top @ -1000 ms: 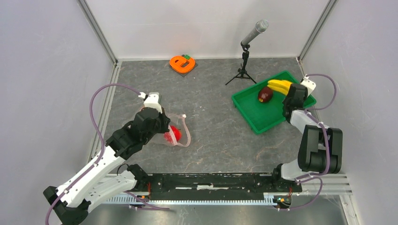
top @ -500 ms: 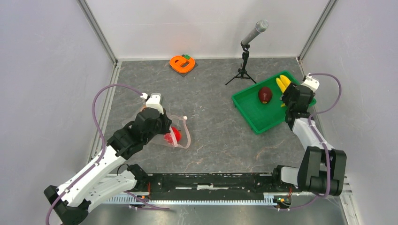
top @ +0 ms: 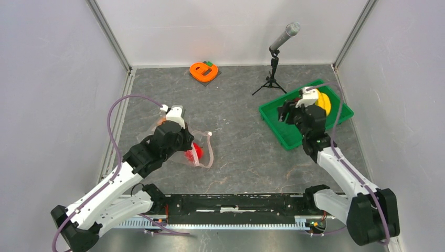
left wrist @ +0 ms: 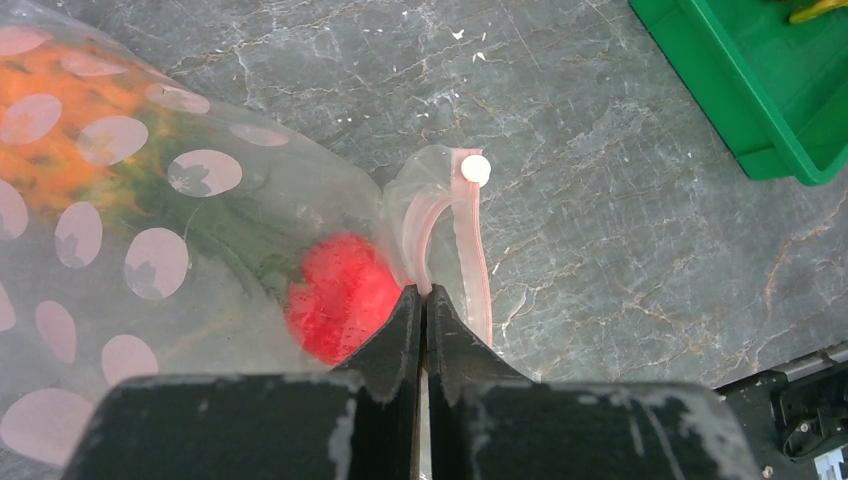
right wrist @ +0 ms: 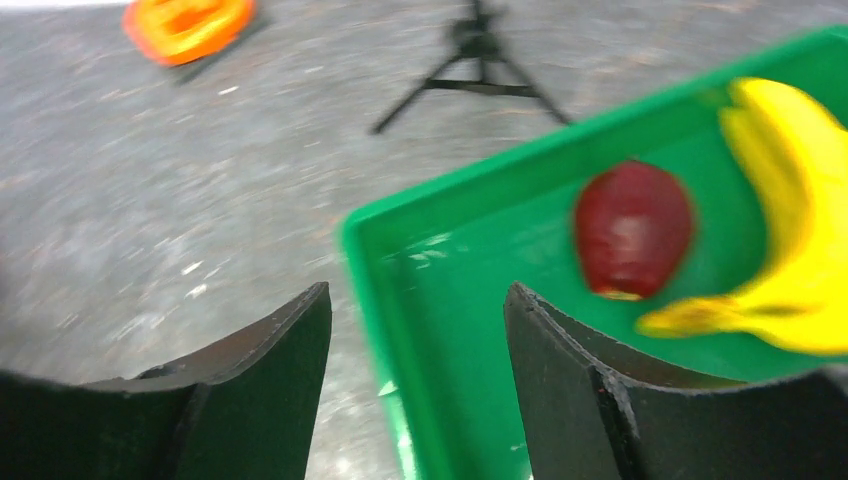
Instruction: Open the zip-top bag and remove the fake food
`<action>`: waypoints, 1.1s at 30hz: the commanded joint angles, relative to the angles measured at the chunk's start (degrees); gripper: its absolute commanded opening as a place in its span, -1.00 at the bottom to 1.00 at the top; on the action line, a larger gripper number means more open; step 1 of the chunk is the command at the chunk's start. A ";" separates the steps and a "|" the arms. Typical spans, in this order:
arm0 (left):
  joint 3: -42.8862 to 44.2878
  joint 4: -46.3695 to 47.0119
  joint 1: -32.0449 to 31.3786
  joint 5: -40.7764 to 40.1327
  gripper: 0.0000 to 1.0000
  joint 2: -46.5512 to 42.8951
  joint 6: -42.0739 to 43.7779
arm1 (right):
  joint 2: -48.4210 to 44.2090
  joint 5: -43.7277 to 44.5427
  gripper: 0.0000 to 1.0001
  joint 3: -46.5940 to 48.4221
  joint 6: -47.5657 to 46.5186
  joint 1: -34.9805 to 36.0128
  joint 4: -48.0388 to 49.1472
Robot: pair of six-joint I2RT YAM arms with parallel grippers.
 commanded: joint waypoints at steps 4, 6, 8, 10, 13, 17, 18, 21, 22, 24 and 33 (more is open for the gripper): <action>-0.49 2.59 -0.06 0.74 -0.95 0.52 -0.11 | -5.09 -13.39 0.35 -4.38 -5.47 11.31 9.66; -0.77 2.64 -0.06 0.91 -0.95 0.52 -0.14 | -5.61 -16.90 0.34 -6.30 -5.71 14.53 13.82; -0.99 2.59 -0.06 1.05 -0.95 0.60 -0.22 | -5.48 -19.24 0.33 -7.54 -6.75 17.77 17.13; -1.11 2.59 -0.06 1.44 -0.95 0.65 -0.36 | -4.77 -20.91 0.33 -8.32 -8.29 21.30 20.01; -0.97 2.59 -0.05 2.07 -0.95 0.68 -0.56 | -2.38 -23.83 0.33 -8.93 -9.38 26.47 24.64; -0.69 2.59 -0.06 2.58 -0.95 0.65 -0.62 | 2.85 -25.45 0.34 -8.76 -12.03 34.77 30.99; -0.60 2.59 -0.06 2.77 -0.95 0.61 -0.67 | 4.12 -25.61 0.34 -8.66 -12.67 36.48 32.76; -0.56 2.59 -0.06 3.27 -0.95 0.44 -0.91 | 9.45 -27.10 0.35 -7.96 -15.29 41.08 39.02; -0.53 2.60 -0.05 3.38 -0.95 0.43 -0.90 | 11.52 -27.69 0.35 -7.60 -16.78 42.40 41.04; -0.68 2.66 -0.06 3.78 -0.95 0.34 -0.91 | 15.60 -28.62 0.35 -6.50 -18.92 44.05 44.17; -1.18 2.59 -0.06 6.66 -0.95 -0.58 -0.88 | 32.04 -34.48 0.29 -1.37 -27.33 45.70 54.06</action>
